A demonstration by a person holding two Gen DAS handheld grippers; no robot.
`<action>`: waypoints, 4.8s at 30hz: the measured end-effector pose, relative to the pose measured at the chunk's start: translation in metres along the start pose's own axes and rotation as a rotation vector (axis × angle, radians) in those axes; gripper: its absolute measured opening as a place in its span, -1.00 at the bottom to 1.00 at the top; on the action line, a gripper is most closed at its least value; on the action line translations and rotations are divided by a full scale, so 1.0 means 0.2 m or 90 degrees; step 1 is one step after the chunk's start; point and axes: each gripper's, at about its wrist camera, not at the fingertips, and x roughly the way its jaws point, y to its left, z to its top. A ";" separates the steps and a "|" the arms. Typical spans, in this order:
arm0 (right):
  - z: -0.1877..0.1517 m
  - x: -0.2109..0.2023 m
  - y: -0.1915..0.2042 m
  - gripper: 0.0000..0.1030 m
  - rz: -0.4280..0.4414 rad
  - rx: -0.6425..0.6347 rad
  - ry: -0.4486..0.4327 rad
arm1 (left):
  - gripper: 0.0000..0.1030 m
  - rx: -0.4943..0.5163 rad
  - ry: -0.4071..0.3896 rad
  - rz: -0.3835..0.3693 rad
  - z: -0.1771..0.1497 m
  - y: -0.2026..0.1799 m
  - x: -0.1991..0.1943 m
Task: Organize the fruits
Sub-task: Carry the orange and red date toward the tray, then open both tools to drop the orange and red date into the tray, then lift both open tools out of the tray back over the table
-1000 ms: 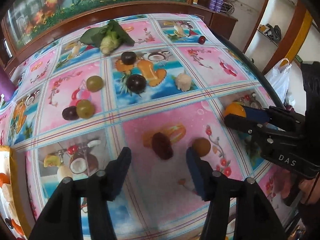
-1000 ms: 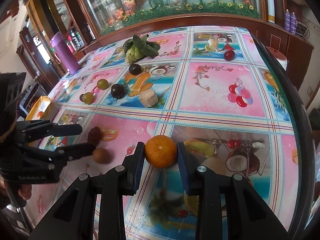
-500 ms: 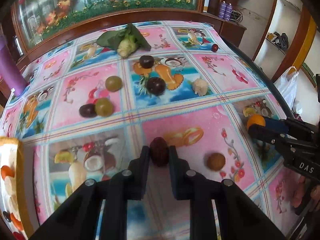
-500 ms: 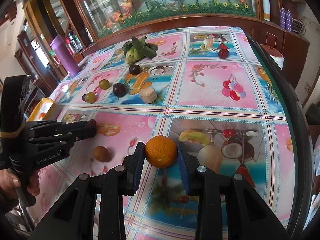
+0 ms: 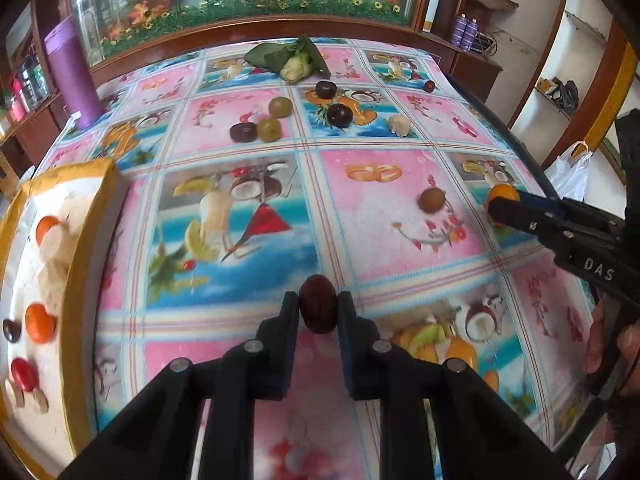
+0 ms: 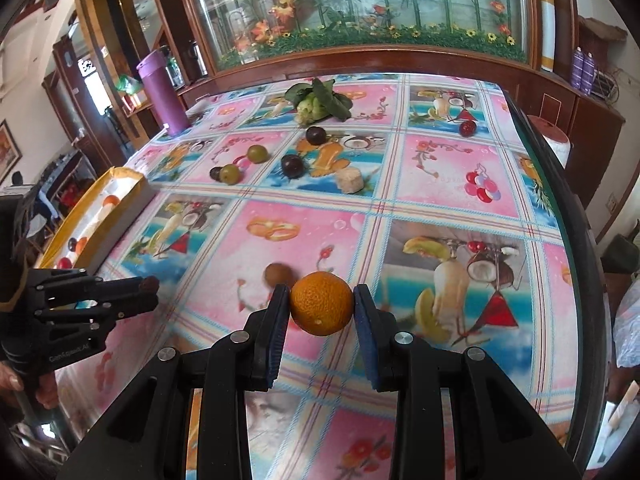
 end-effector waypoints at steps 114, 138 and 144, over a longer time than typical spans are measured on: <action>0.13 0.18 1.03 0.13 0.031 -0.069 0.026 | 0.62 -0.190 -0.098 0.185 -0.20 0.89 -0.44; -0.08 -0.12 0.23 0.24 -0.075 0.066 0.007 | 0.69 -0.056 -0.048 0.118 -0.04 0.24 -0.24; -0.01 0.00 0.16 0.24 -0.050 0.050 0.022 | 0.69 -0.049 -0.027 0.123 -0.03 0.20 -0.18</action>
